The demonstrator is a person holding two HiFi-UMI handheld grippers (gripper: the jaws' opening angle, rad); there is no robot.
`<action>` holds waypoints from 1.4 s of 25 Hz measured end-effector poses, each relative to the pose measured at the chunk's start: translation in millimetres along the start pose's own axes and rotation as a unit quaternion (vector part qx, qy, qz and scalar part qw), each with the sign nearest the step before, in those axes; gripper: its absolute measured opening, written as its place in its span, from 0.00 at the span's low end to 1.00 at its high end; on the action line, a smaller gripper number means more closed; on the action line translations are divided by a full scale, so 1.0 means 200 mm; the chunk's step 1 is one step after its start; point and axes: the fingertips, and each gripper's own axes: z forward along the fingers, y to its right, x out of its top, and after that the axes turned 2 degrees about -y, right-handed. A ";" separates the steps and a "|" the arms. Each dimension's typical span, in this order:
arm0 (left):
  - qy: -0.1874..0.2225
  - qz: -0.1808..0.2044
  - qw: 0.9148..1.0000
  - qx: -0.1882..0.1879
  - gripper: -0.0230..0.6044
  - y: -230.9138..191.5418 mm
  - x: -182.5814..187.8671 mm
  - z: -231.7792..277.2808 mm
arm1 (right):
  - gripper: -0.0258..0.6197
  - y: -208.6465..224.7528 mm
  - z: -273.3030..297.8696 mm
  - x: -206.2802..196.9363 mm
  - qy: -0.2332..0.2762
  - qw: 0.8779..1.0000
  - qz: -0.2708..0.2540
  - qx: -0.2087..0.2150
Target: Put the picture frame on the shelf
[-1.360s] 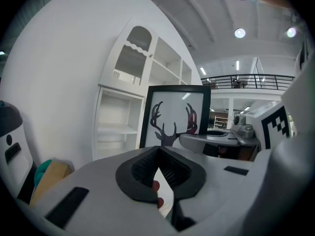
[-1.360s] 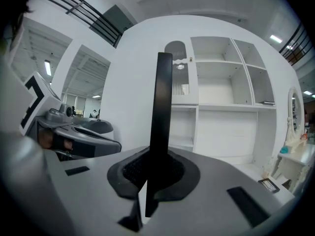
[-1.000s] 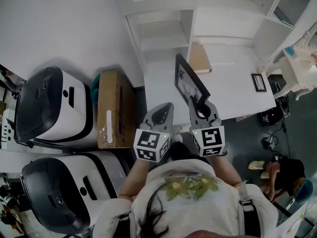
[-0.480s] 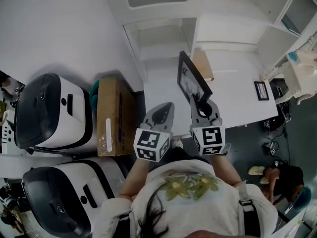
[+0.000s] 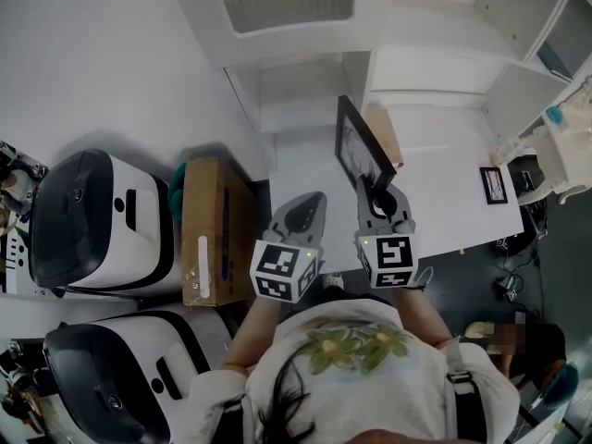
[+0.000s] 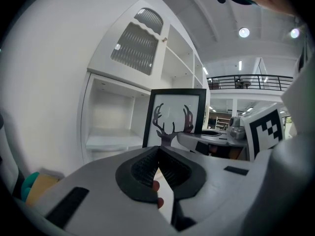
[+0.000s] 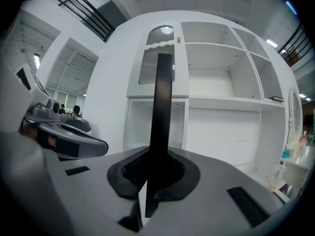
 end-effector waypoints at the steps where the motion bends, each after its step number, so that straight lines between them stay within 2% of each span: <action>1: 0.000 0.000 1.000 0.001 0.08 -0.01 0.00 0.02 | 0.10 0.02 0.02 0.00 0.000 1.000 -0.001 -0.002; 14: -0.010 0.003 1.000 0.007 0.08 -0.10 0.03 0.25 | 0.10 0.20 0.26 -0.01 0.003 1.000 -0.004 -0.020; 35: -0.030 -0.006 1.000 -0.001 0.08 -0.25 0.04 0.43 | 0.10 0.30 0.51 -0.04 0.003 0.999 -0.004 -0.054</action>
